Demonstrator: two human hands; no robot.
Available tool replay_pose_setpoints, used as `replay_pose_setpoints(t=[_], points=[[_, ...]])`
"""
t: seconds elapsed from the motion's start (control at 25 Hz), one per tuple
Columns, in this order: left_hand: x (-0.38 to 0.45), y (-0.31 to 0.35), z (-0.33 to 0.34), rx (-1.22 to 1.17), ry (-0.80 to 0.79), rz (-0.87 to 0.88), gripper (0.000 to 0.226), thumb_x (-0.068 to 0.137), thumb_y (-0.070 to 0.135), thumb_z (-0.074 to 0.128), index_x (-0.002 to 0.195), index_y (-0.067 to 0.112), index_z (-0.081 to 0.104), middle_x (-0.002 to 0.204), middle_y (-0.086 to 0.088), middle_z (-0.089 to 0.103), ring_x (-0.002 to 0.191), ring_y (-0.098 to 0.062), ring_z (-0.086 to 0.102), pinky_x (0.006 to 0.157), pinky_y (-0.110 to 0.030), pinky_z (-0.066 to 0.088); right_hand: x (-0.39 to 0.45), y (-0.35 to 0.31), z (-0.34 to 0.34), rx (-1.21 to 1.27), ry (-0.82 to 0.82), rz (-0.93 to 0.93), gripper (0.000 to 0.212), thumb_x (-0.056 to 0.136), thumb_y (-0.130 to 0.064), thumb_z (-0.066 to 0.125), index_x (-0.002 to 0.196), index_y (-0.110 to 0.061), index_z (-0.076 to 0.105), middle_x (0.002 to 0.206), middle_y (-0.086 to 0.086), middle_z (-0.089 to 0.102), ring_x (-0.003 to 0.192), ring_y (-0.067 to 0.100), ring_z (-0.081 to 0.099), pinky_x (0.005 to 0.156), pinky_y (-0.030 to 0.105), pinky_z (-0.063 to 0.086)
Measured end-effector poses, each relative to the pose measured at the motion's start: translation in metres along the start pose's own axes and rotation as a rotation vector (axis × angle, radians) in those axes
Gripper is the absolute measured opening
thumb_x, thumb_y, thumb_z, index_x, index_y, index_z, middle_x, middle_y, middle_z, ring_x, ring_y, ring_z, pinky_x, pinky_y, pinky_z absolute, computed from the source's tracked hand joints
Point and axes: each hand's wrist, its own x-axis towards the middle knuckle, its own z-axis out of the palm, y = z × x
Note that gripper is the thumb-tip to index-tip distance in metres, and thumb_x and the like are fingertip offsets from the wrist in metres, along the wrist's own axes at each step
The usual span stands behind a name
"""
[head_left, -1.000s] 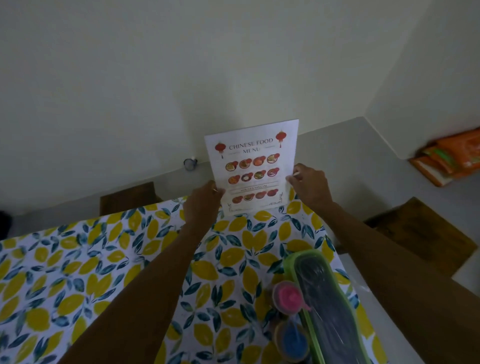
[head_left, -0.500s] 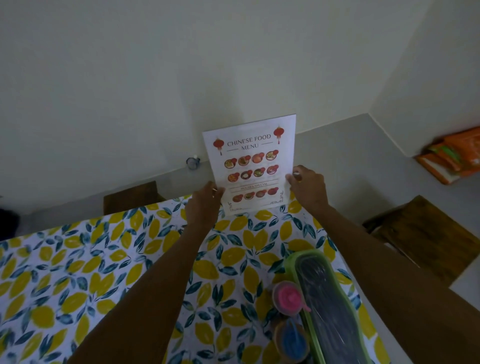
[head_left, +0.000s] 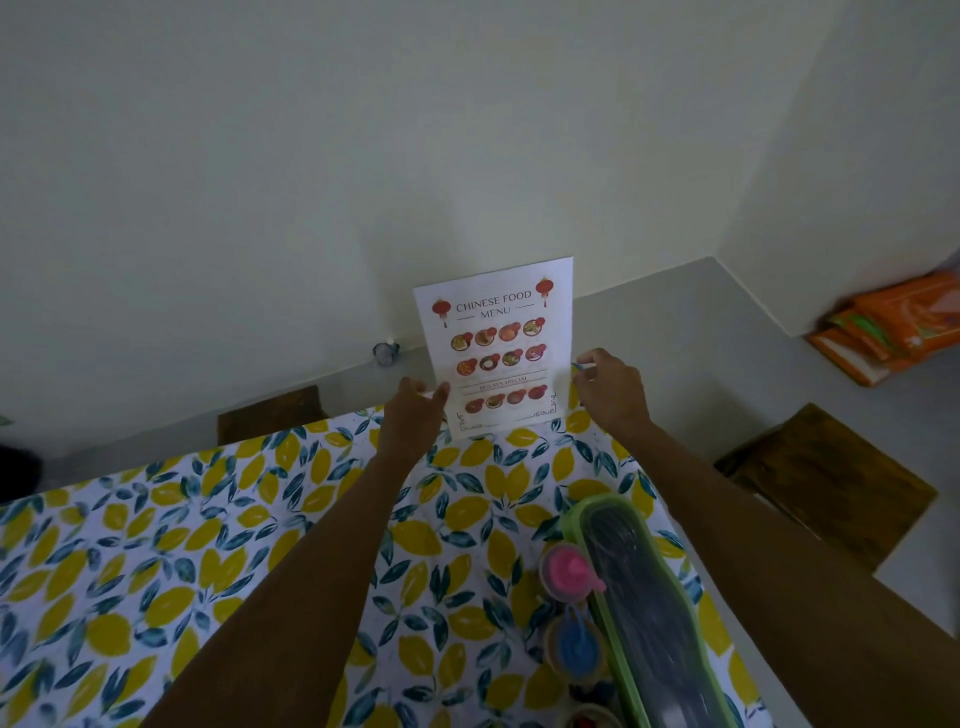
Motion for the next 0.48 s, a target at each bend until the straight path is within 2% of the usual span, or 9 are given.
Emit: replay_pose_setpoints(t=[0.16,0.28,0.36,0.48], points=[[-0.021,0.000,-0.016,0.035,-0.035,0.054,0.073,0.081,0.068,0.043,0.105,0.001,0.058,0.099,-0.020,0.069,0.080,-0.033,0.066,0.064,-0.030,0.043,-0.036,-0.021,-0.007,-0.024,-0.041,-0.101,0.031,0.088,-0.027,0.060,0.117,-0.018,0.061,0.110,0.012,0.072,0.098,0.030,0.067,0.087,0.039,0.055],[-0.050,0.001,-0.034,0.093,-0.028,0.135,0.059,0.088,0.059,0.046,0.111,0.005,0.055,0.106,-0.007,0.066,0.089,-0.025,0.060,0.074,-0.031,0.042,-0.064,-0.038,-0.004,-0.055,-0.067,-0.186,0.036,0.087,-0.027,0.063,0.121,-0.015,0.059,0.110,0.016,0.071,0.102,0.034,0.066,0.089,0.042,0.055],[-0.070,-0.008,-0.051,0.088,-0.015,0.184,0.050,0.091,0.052,0.050,0.110,0.006,0.056,0.109,-0.011,0.066,0.096,-0.028,0.062,0.077,-0.033,0.044,-0.085,-0.055,0.002,-0.108,-0.096,-0.236,0.038,0.088,-0.026,0.061,0.124,-0.014,0.057,0.110,0.014,0.072,0.104,0.034,0.065,0.089,0.044,0.055],[-0.100,-0.033,-0.085,0.161,0.018,0.267,0.052,0.091,0.056,0.048,0.115,0.010,0.056,0.113,-0.012,0.064,0.101,-0.029,0.062,0.082,-0.040,0.050,-0.123,-0.083,0.021,-0.189,-0.152,-0.316,0.043,0.090,-0.028,0.060,0.129,-0.011,0.054,0.119,0.014,0.068,0.111,0.034,0.062,0.092,0.042,0.051]])
